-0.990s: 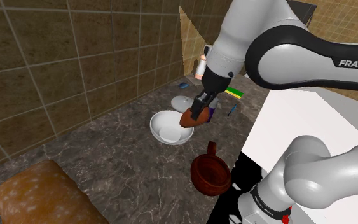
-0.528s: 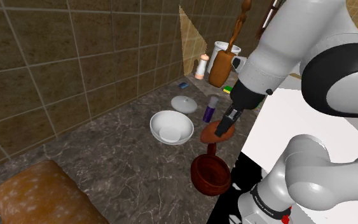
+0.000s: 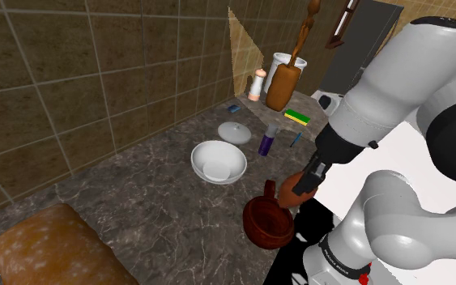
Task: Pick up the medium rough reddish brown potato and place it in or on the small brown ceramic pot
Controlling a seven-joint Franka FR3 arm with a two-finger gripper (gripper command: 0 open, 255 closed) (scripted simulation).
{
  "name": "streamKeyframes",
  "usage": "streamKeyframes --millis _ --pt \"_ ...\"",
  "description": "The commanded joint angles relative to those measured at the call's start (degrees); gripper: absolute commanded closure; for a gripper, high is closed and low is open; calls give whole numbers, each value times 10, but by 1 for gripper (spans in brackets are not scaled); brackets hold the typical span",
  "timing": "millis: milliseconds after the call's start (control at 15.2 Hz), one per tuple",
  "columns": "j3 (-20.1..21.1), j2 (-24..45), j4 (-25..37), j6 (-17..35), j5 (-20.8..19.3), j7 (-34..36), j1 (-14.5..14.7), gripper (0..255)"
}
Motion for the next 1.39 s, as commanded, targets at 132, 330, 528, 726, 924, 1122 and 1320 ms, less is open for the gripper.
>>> streamKeyframes --millis 132,330,528,726,924,1122,1320 --pt "7 -10 -34 23 8 2 6 255" --pt "14 -18 -59 40 15 3 11 255" --pt "21 -24 -84 58 22 6 17 255" --pt "28 -28 -105 74 29 8 23 255" --pt "28 -28 -105 74 28 8 23 255" --pt "28 -28 -105 74 28 9 24 255" --pt "26 -29 -102 71 27 8 23 0"
